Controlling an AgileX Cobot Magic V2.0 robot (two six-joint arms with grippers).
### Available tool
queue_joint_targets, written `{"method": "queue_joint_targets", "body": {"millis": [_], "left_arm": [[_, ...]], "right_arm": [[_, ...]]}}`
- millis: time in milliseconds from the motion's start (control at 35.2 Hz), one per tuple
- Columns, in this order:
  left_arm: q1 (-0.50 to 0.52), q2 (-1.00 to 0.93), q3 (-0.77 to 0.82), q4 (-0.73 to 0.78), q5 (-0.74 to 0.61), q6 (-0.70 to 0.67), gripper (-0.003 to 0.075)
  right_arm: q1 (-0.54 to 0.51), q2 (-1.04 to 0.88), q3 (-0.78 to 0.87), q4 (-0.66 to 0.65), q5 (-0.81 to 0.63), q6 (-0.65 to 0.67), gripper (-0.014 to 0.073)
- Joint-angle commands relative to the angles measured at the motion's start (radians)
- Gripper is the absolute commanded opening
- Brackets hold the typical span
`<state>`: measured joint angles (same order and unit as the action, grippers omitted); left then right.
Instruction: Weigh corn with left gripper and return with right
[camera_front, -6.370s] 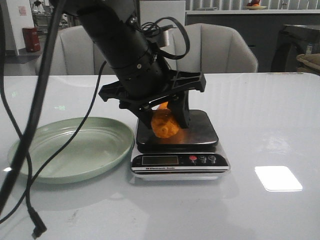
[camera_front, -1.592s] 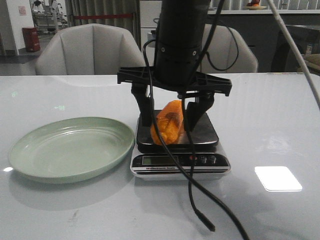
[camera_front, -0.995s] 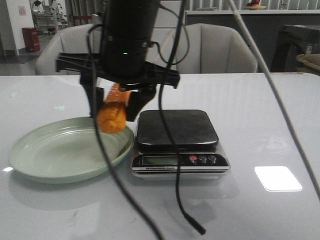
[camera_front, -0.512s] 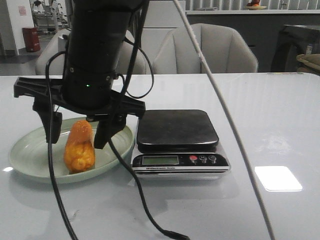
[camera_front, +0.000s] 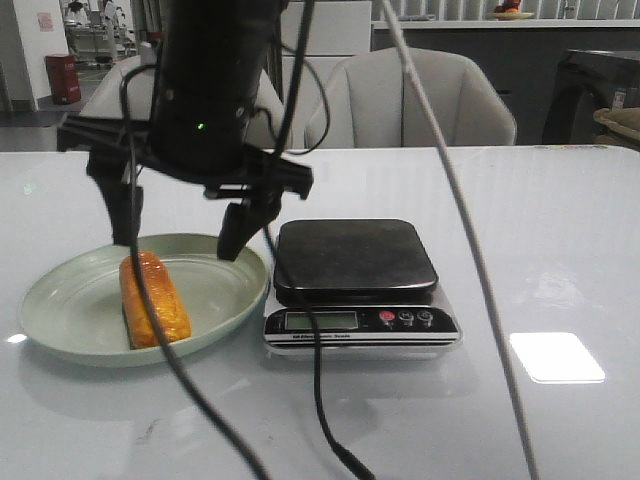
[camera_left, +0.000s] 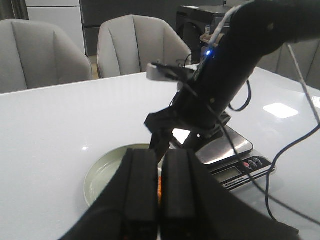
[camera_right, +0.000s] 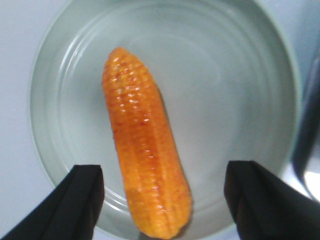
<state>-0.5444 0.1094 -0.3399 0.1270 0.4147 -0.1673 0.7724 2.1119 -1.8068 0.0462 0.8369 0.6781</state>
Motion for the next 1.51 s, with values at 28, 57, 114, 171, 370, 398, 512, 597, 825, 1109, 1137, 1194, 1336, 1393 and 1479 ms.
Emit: {"method": "queue_joint_targets", "body": {"millis": [28,57,114,171,370,398,512,597,825,1109,1137,1194,1336,1393,1479], "left_arm": [[0.001,0.007,-0.023,0.005,-0.076,-0.001,0.0114],[0.001,0.007,-0.023,0.005,-0.076,-0.001,0.0114],[0.001,0.007,-0.023,0.005,-0.076,-0.001,0.0114],[0.001,0.007,-0.023,0.005,-0.076,-0.001,0.0114],[0.001,0.007,-0.023,0.005,-0.076,-0.001,0.0114],[0.001,0.007,-0.023,0.005,-0.076,-0.001,0.0114],[0.001,0.007,-0.023,0.005,-0.076,-0.001,0.0114],[0.001,0.007,-0.023,0.005,-0.076,-0.001,0.0114],[0.001,0.007,-0.023,0.005,-0.076,-0.001,0.0114],[0.001,0.007,-0.023,0.005,-0.076,-0.001,0.0114],[0.001,0.007,-0.023,0.005,-0.076,-0.001,0.0114],[0.001,0.007,-0.023,0.005,-0.076,-0.001,0.0114],[0.001,0.007,-0.023,0.005,-0.076,-0.001,0.0114],[0.001,0.007,-0.023,0.007,-0.076,-0.001,0.0114],[0.001,0.007,-0.023,0.009,-0.076,-0.001,0.0114]], "right_arm": [[-0.052,-0.163,-0.040,-0.006,0.063,-0.128,0.0596],[-0.061,-0.177,-0.040,-0.006,0.084,-0.148,0.0596],[-0.089,-0.220,-0.038,-0.006,0.130,-0.219,0.0596],[-0.107,-0.255,-0.030,-0.006,0.153,-0.261,0.0596],[-0.198,-0.430,0.096,-0.006,0.180,-0.368,0.0596],[-0.214,-0.457,0.124,-0.006,0.171,-0.375,0.0596],[-0.260,-0.586,0.270,-0.006,0.124,-0.386,0.0596],[-0.282,-0.663,0.377,-0.006,0.081,-0.395,0.0596],[-0.309,-0.908,0.648,-0.006,-0.040,-0.400,0.0596],[-0.309,-1.224,0.954,-0.008,-0.246,-0.420,0.0596],[-0.309,-1.251,0.980,-0.013,-0.272,-0.420,0.0596],[-0.309,-1.323,1.049,-0.027,-0.328,-0.420,0.0596],[-0.309,-1.516,1.195,-0.090,-0.432,-0.421,0.0596],[-0.309,-1.583,1.239,-0.127,-0.453,-0.422,0.0596],[-0.309,-1.673,1.294,-0.191,-0.479,-0.422,0.0596]]}}
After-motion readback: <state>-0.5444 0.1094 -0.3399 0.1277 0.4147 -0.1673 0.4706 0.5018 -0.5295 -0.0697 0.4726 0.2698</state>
